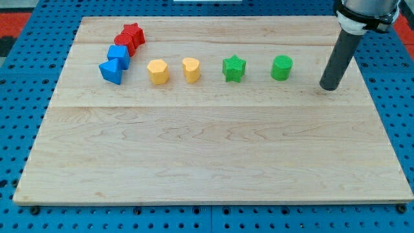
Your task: Move green circle and green star closer to yellow heart
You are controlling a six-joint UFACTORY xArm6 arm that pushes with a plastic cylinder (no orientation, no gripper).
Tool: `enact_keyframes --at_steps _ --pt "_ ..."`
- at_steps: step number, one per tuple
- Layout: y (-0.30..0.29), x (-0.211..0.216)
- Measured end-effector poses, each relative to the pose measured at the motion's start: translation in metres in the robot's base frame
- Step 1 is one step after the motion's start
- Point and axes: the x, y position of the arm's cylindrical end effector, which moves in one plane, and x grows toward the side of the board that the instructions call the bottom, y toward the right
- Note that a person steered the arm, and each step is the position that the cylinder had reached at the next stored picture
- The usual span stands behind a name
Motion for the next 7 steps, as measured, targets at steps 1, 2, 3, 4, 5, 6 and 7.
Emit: enact_keyframes --at_steps 1,2,3,4,5,6,7 --pt "-0.002 0.000" --pt "-0.002 0.000" --pt "-0.002 0.003" --pt "-0.007 -0.005" --pt "-0.042 -0.047" --pt "-0.084 -0.053" --pt "-0.087 -0.046"
